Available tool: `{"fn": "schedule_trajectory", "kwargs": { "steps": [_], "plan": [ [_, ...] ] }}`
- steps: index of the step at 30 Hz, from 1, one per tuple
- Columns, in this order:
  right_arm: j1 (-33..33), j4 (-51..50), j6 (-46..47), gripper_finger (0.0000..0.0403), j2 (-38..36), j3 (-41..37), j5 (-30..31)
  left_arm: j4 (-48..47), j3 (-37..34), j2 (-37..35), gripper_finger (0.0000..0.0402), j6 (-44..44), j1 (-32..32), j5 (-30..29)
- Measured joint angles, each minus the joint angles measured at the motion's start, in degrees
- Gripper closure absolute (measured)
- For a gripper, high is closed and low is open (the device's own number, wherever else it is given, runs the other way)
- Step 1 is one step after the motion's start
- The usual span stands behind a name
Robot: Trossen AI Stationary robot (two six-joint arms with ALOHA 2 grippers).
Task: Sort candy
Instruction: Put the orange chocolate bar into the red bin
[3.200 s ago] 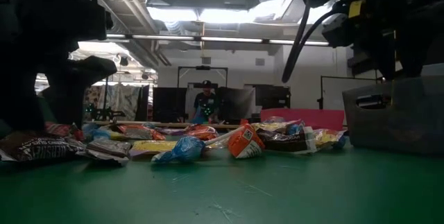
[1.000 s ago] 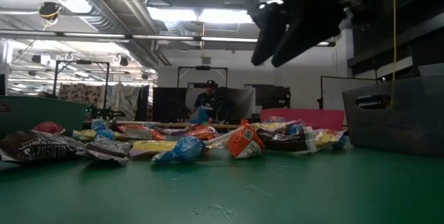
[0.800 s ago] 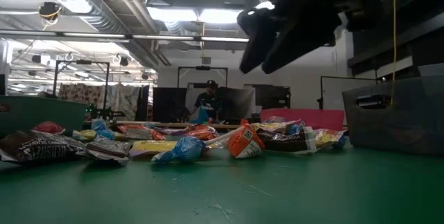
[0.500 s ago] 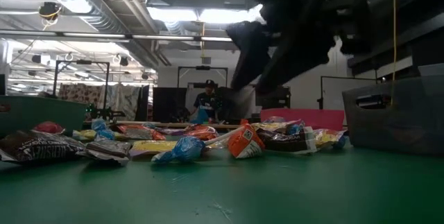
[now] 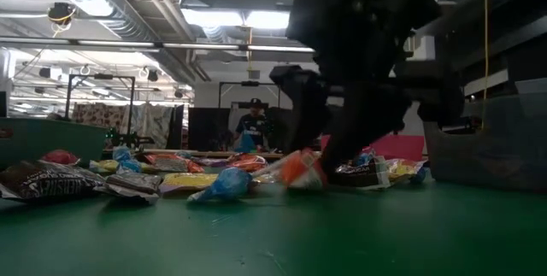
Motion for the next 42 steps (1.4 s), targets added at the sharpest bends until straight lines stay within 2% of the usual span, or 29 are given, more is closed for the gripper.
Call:
{"fn": "schedule_trajectory", "kwargs": {
  "steps": [10, 20, 24, 28, 32, 36, 42],
  "plan": [
    [0.0, -1.04, -1.46, 0.0218, 2.05, 0.24, -0.1, 1.45, 0.0, 0.0, 0.0209, 0.0, 0.0, -0.37],
    [0.02, -1.66, -1.61, 0.0312, 2.12, 0.17, -0.09, 4.36, 0.0, 0.0, 0.0209, 0.02, 0.0, -8.86],
    [0.02, -1.88, -1.61, 0.0347, 2.16, 0.43, -0.09, 4.54, 0.0, 0.0, 0.0209, 0.02, 0.0, -9.42],
    [0.02, -2.25, -1.6, 0.0368, 2.31, 1.45, -0.04, 4.59, 0.0, 0.0, 0.0209, 0.02, 0.0, -9.43],
    [0.02, -3.94, -1.57, 0.0372, 2.6, 3.36, 0.05, 4.85, 0.0, 0.0, 0.0209, 0.02, -0.01, -9.94],
    [0.0, -9.33, -1.51, 0.037, 2.66, 6.54, 1.16, 5.71, 0.0, 0.0, 0.0209, 0.07, 0.0, -13.29],
    [-0.02, -20.49, -2.65, 0.0373, 2.62, 12.86, 7.29, 6.13, 0.0, 0.0, 0.0209, 0.12, 0.0, -22.37]
  ]
}}
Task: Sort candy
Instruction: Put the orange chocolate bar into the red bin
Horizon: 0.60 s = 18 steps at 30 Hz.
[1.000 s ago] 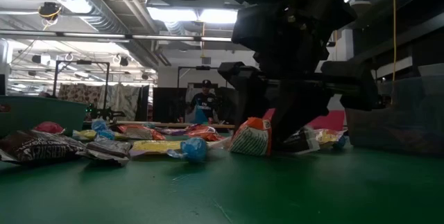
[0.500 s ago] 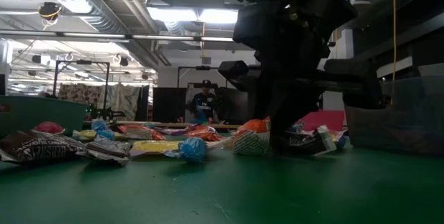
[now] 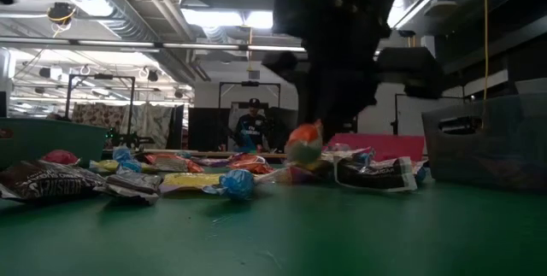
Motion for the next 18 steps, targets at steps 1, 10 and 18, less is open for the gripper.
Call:
{"fn": "schedule_trajectory", "kwargs": {
  "steps": [1, 10, 18],
  "plan": [
    [0.0, -1.73, -0.68, 0.0373, -0.02, 1.07, 0.5, 0.1, 0.0, 0.0, 0.0209, 0.01, -0.01, -1.96],
    [-2.34, -20.2, -2.79, 0.0374, -3.75, 9.54, 0.76, 1.76, 0.0, 0.0, 0.0209, 9.97, 2.0, -8.83],
    [-10.94, -26.01, 1.01, 0.0373, -13.38, 7.11, 1.58, 1.94, -3.82, 0.0, 0.0209, 25.09, 8.98, -2.33]
  ]
}}
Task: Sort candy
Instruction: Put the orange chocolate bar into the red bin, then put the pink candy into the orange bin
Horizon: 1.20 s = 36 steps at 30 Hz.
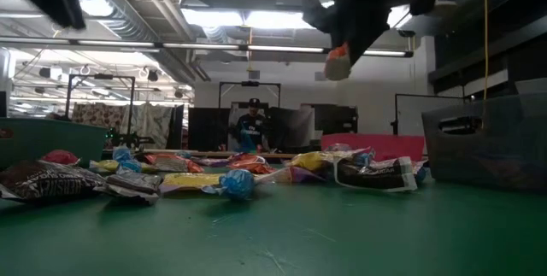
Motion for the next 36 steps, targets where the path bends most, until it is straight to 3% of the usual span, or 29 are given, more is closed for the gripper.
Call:
{"fn": "schedule_trajectory", "kwargs": {
  "steps": [11, 22, 36],
  "plan": [
    [-20.25, 0.27, 1.15, 0.0373, -4.01, -6.81, 4.29, 10.06, -9.82, 0.0, 0.0209, 19.27, 8.58, 13.15],
    [-34.52, 1.98, 1.12, 0.0366, -3.99, -10.47, 4.31, 14.75, -10.06, 0.0, 0.0209, 28.67, 11.91, 16.55],
    [-38.59, 3.31, 5.23, 0.022, -3.99, -10.53, 2.44, 15.68, -10.31, -0.02, 0.0209, 37.86, 12.83, 22.51]
  ]
}}
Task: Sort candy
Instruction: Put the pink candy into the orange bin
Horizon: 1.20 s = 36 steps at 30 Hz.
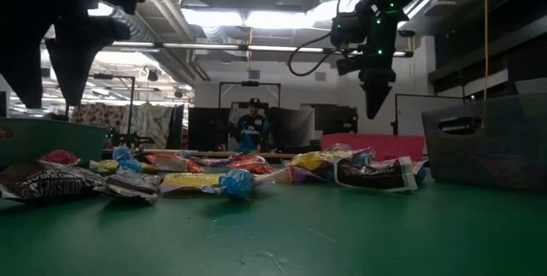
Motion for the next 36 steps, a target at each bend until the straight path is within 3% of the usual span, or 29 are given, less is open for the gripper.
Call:
{"fn": "schedule_trajectory", "kwargs": {
  "steps": [5, 18, 25, 31, 36],
  "plan": [
    [0.03, 0.0, 0.0, 0.0201, 0.0, 0.0, -3.91, 6.43, -4.5, -0.03, 0.0209, 2.16, 1.16, 1.68],
    [0.04, -0.01, 0.0, 0.0198, 0.02, 0.0, -4.45, 19.85, -16.43, -0.22, 0.0214, 3.07, 4.44, 5.25],
    [0.04, 0.42, 1.18, 0.0198, 0.02, 0.0, -5.86, 21.15, -16.78, -0.2, 0.0272, 3.08, 5.12, 7.62],
    [0.07, 1.71, 1.92, 0.0198, 0.02, 0.0, -11.96, 19.91, -15.28, 0.08, 0.0329, 2.94, 5.17, 9.72],
    [0.11, 4.39, 2.96, 0.0198, 0.02, 0.0, -18.23, 16.08, -9.45, 0.15, 0.0345, 2.91, 5.08, 10.83]
  ]
}}
